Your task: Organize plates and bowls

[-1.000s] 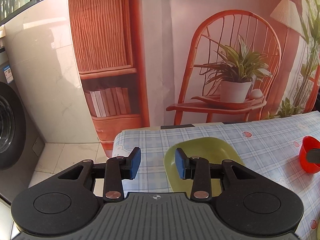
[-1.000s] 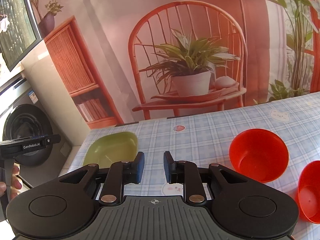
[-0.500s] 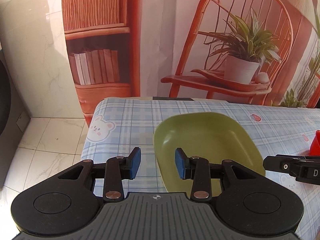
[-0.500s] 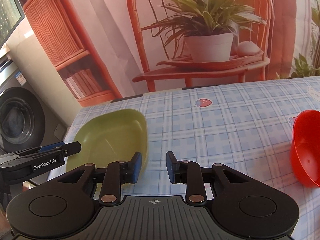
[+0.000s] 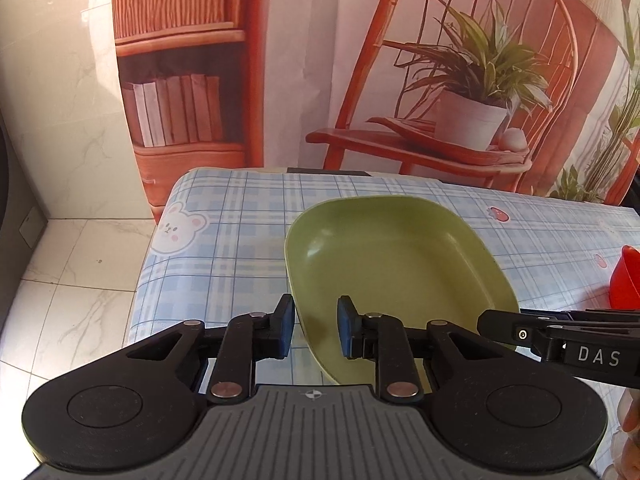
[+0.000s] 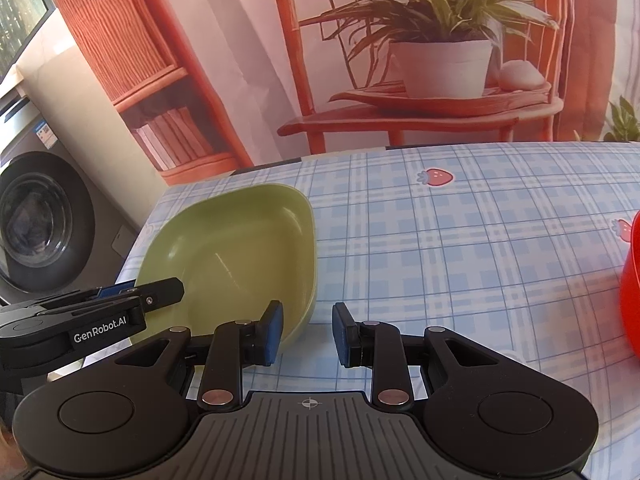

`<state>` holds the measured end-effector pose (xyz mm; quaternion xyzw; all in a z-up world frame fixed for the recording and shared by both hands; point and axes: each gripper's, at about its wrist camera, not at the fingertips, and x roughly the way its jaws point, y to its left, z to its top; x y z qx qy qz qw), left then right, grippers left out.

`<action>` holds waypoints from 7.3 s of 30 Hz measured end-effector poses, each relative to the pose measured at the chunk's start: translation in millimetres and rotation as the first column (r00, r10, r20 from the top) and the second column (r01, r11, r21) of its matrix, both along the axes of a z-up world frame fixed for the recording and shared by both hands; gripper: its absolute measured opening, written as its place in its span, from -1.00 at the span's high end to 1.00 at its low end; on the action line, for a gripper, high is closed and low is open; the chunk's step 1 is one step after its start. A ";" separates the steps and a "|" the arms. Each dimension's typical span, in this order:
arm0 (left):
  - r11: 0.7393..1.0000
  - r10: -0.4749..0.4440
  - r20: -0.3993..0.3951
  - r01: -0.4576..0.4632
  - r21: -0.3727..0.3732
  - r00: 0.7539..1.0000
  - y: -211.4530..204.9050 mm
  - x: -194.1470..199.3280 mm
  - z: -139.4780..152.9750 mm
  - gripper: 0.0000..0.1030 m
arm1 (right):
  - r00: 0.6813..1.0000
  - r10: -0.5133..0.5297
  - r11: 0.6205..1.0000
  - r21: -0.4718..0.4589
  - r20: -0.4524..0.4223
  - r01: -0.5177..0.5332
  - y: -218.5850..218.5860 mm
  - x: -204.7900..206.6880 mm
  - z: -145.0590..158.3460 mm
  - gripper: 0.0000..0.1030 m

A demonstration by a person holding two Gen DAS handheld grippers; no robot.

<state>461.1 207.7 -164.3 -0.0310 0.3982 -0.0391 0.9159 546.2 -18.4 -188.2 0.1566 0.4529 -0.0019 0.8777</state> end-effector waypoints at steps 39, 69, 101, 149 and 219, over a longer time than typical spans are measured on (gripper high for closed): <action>0.999 -0.033 0.086 0.032 0.010 0.996 -95.7 -172.4 75.2 0.62 | 0.982 -0.078 0.996 0.059 0.170 0.069 -62.0 -189.3 92.5 0.67; 0.991 -0.086 0.105 0.096 -0.092 0.991 -219.0 -233.1 73.7 0.62 | 0.939 -0.182 0.982 0.101 0.293 0.159 -187.1 -305.7 110.2 0.67; 0.976 -0.178 -0.001 0.176 -0.129 0.984 -249.8 -255.5 30.9 0.57 | 0.960 -0.192 0.981 0.036 0.204 0.189 -217.1 -340.1 68.4 0.71; 0.980 -0.141 -0.007 0.139 -0.140 0.990 -244.3 -261.4 12.6 0.56 | 0.976 -0.142 0.985 -0.075 0.166 0.156 -203.9 -341.6 50.0 0.62; 0.956 -0.255 0.098 0.266 -0.122 0.962 -234.4 -92.8 92.3 0.37 | 0.971 -0.037 0.991 -0.116 0.235 0.066 -290.3 -199.5 119.9 0.55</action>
